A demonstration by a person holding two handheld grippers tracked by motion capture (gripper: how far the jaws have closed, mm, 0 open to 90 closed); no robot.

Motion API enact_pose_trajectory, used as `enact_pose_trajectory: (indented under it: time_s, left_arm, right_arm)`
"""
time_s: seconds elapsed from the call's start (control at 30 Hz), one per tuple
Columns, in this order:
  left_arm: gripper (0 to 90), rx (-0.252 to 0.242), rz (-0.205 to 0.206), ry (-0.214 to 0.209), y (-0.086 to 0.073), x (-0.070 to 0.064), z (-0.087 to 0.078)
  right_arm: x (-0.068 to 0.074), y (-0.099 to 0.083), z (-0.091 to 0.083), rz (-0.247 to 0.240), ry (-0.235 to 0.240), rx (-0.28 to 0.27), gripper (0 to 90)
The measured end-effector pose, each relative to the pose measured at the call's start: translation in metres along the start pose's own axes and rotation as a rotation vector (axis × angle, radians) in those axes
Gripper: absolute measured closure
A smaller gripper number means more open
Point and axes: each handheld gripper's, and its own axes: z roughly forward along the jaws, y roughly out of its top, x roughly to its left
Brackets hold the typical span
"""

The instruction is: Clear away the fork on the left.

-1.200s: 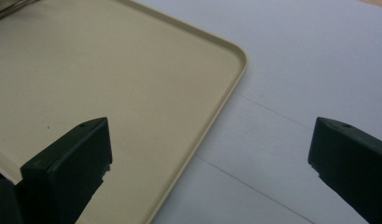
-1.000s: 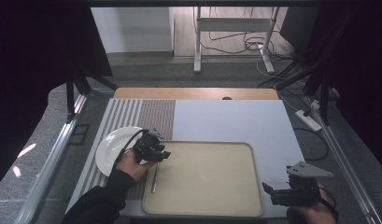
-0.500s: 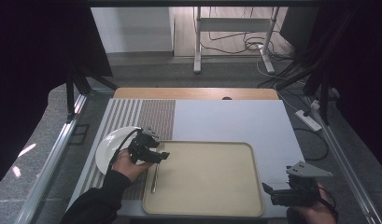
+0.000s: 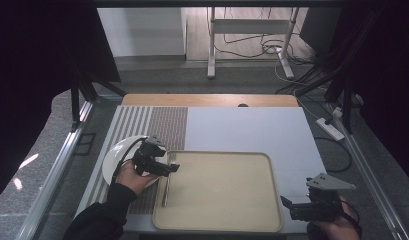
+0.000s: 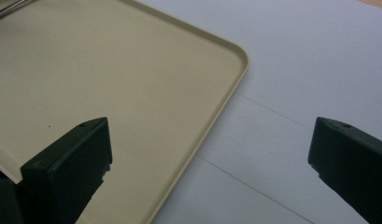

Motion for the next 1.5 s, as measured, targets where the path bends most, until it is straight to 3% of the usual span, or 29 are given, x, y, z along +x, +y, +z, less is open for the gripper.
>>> enact_pose_trajectory:
  time_s: [0.5, 0.7, 1.5]
  left_arm:
    - [4.6, -0.055, -0.008, -0.038, -0.009, 0.0, -0.014]
    - [0.3, -0.08, -0.013, -0.031, -0.014, 0.001, -0.021]
    - [0.0, -0.113, -0.067, 0.008, -0.038, 0.003, -0.037]
  right_arm:
    - [0.0, 0.0, 0.0, 0.0, 0.001, 0.0, 0.3]
    - [0.0, 0.0, 0.0, 0.0, 0.001, 0.0, 0.3]
    - [0.001, 0.0, 0.0, -0.005, 0.001, 0.0, 0.3]
